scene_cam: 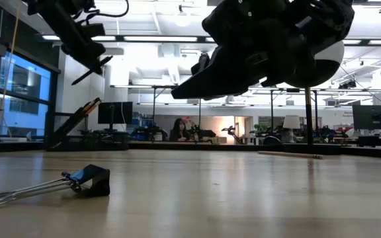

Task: Pick and place office supplies into organizer
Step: Put the black pen into the black desk organizer

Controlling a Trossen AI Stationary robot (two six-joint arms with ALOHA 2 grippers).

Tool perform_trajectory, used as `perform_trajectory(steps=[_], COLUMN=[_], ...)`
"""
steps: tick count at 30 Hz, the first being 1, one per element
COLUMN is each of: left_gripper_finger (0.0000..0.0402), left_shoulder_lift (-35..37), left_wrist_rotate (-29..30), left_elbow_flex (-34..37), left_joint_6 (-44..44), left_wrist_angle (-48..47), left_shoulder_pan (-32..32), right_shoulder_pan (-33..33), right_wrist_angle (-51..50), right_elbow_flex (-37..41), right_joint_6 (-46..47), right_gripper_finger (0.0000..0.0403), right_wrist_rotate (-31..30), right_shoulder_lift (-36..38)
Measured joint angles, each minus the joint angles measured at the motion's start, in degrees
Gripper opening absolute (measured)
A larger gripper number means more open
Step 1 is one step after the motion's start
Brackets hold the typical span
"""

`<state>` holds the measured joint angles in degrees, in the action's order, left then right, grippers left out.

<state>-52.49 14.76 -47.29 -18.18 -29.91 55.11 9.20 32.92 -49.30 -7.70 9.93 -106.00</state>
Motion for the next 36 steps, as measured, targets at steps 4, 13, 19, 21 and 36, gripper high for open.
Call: perform_trajectory(steps=[4, 13, 19, 21, 36], left_gripper_finger=[0.0016, 0.0008, 0.0020, 0.0023, 0.0027], left_shoulder_lift=[0.04, 0.58, 0.76, 0.99, 0.21], left_wrist_rotate=[-0.43, 0.41, 5.11, 5.75, 6.75], left_elbow_flex=[0.47, 8.72, 12.81, 14.18, 16.63], left_joint_6=[0.70, 4.66, -2.01, -2.54, 2.75], left_wrist_angle=[-0.88, 4.11, 7.49, 10.13, 17.50], left_shoulder_pan=[-0.05, -2.37, -3.22, -3.64, -3.82], right_shoulder_pan=[0.31, 0.77, 0.97, 0.97, 1.04], right_wrist_angle=[-0.06, -0.16, -0.65, -0.72, -1.02], right_elbow_flex=[0.00, 0.00, 0.00, 0.00, 0.00], right_joint_6=[0.05, 0.30, 0.24, 0.24, 0.22], right_gripper_finger=[0.0007, 0.0007, 0.0007, 0.0007, 0.0007], right_wrist_rotate=[0.02, 0.02, -0.17, -0.17, -0.17], right_shoulder_lift=[0.00, 0.00, 0.00, 0.00, 0.00])
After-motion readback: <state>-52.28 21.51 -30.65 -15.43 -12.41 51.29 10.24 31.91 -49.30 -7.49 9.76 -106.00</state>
